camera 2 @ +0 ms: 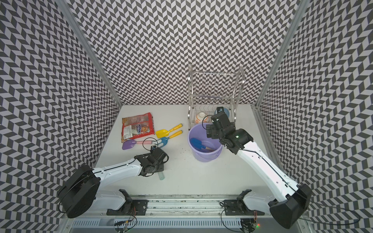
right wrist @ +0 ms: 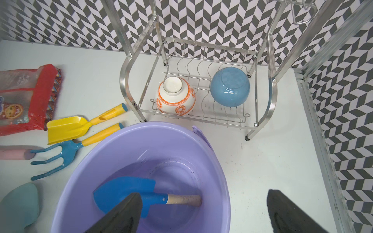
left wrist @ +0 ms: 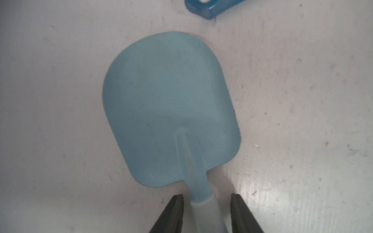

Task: Organize the gardening tools
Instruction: Pick up the gardening tool from the center of the board.

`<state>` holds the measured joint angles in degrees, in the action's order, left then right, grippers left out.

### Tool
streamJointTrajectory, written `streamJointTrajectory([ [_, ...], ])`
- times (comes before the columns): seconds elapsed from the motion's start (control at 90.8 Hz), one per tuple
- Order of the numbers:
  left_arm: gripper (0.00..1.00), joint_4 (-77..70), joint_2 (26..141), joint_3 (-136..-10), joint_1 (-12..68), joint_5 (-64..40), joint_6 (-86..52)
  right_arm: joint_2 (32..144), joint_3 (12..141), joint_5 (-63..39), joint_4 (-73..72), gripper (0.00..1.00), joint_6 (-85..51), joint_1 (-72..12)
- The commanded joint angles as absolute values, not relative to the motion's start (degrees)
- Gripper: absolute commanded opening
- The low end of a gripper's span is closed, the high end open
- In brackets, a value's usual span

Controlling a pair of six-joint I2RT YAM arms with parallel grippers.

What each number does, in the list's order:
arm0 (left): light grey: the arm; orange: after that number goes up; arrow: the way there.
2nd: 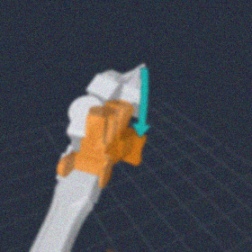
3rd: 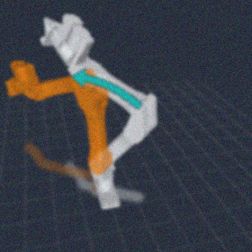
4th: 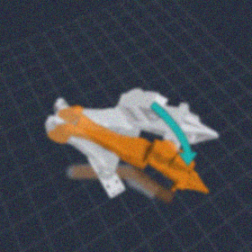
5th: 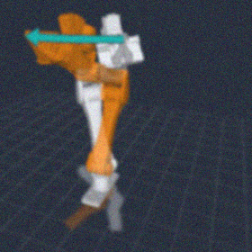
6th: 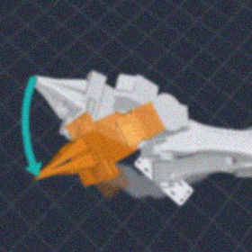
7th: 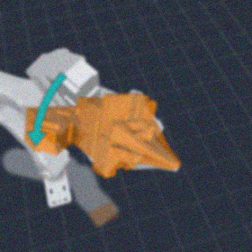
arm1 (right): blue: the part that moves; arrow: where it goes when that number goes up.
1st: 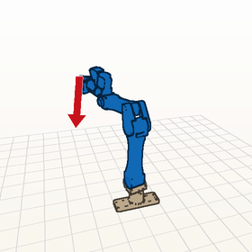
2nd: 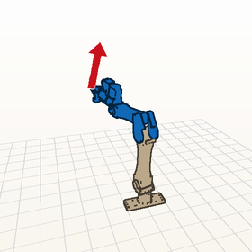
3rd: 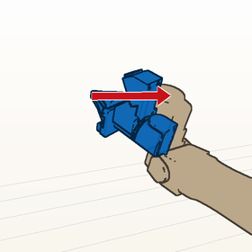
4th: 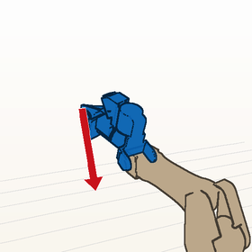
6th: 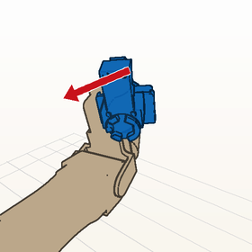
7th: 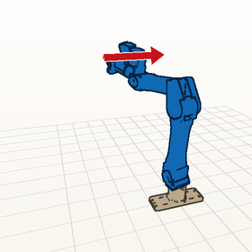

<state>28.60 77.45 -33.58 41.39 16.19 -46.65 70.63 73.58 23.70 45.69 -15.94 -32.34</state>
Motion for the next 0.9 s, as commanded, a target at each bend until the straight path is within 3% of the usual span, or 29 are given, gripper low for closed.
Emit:
streamJointTrajectory([
  [0.0, 0.22, 29.93, 79.03, -30.15, 41.66, 11.75, -47.69, 68.15, 73.3, 21.65, 41.24, 1.0, -16.32, -32.08],
  [0.187, 0.0, 32.69, 76.43, -30.9, 41.66, 13.06, -48.36, 66.48, 72.22, 19.77, 39.43, 1.0, -15.45, -32.09],
  [0.573, 0.0, 35.88, 64.81, -38.42, 41.83, 26.64, -47.79, 61.52, 70.14, 17.61, 35.42, 1.0, -17.97, -31.94],
  [0.793, 0.0, 20.52, 57.16, -39.36, 42.39, 30.58, -39.57, 60.04, 69.56, 8.73, 31.14, 1.0, -18.06, -31.29],
  [0.892, 0.0, 10.58, 55.77, -38.56, 42.86, 30.5, -33.51, 60.07, 70.47, 2.18, 29.82, 0.94, -17.52, -30.74],
])
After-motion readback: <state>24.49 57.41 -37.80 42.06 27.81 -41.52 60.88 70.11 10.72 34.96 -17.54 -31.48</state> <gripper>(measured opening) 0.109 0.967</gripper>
